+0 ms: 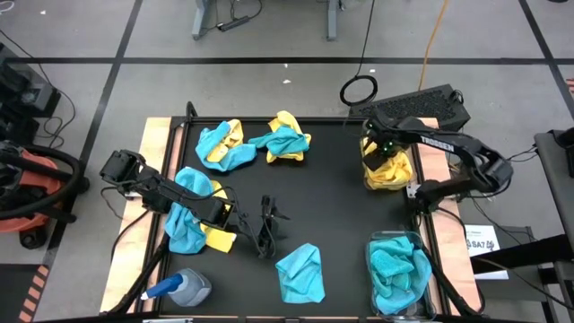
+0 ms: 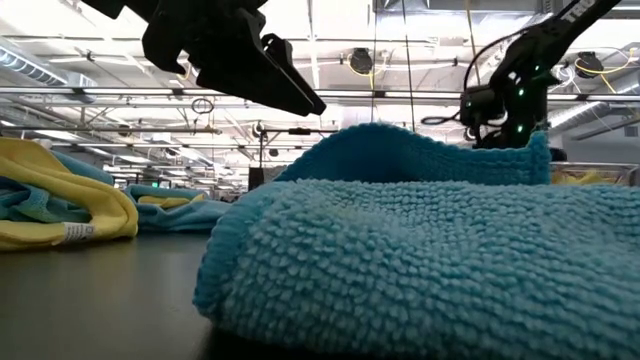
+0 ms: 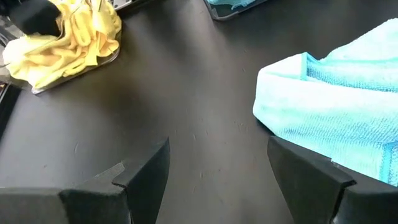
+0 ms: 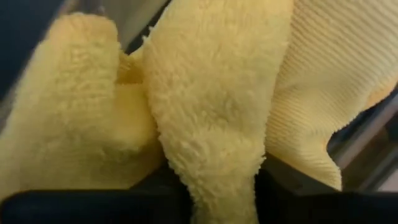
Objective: Sort microfiber towel by color & place in baskets
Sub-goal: Put the yellow towel into the top transparent bin, then put the blue towel into the bottom transparent bin
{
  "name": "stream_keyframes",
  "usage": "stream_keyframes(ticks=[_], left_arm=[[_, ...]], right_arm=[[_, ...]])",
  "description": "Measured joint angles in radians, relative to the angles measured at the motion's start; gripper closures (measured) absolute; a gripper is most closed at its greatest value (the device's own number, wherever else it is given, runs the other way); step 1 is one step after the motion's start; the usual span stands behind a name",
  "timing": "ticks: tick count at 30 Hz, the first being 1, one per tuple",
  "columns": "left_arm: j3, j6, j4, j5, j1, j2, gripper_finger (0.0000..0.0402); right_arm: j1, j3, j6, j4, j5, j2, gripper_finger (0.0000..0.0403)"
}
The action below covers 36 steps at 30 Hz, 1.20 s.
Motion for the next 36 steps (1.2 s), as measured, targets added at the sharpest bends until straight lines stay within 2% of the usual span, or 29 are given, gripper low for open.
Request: stream_keyframes(ticks=[7, 13, 16, 23, 26, 33, 36], left_arm=[[0.000, 0.001, -0.002, 0.000, 0.000, 0.000, 0.0126], [0.000, 0.000, 0.005, 0.004, 0.001, 0.000, 0.0126], [0.000, -0.001, 0.018, 0.053, 0.001, 0.000, 0.0126], [0.000, -0.009, 0.087, 0.268, 0.000, 0.000, 0.0126], [0.000, -0.009, 0.116, 0.339, -0.006, 0.000, 0.0126], [0.000, -0.008, 0.139, 0.368, -0.033, 0.001, 0.0126], [0.000, -0.008, 0.142, 0.375, -0.047, 0.001, 0.0126]], right_arm=[[0.000, 0.047, 0.024, -0.072, -0.114, -0.117, 0.0196], [0.000, 0.079, 0.027, -0.103, -0.150, -0.215, 0.0156], [0.000, 0.091, 0.027, -0.107, -0.180, -0.261, 0.0149], [0.000, 0.114, 0.049, -0.120, -0.201, -0.368, 0.0147], [0.001, 0.130, 0.055, -0.115, -0.262, -0.412, 0.0147], [0.064, 0.141, 0.066, -0.071, -0.403, -0.507, 0.0147], [0.106, 0.141, 0.079, -0.039, -0.426, -0.539, 0.0147]])
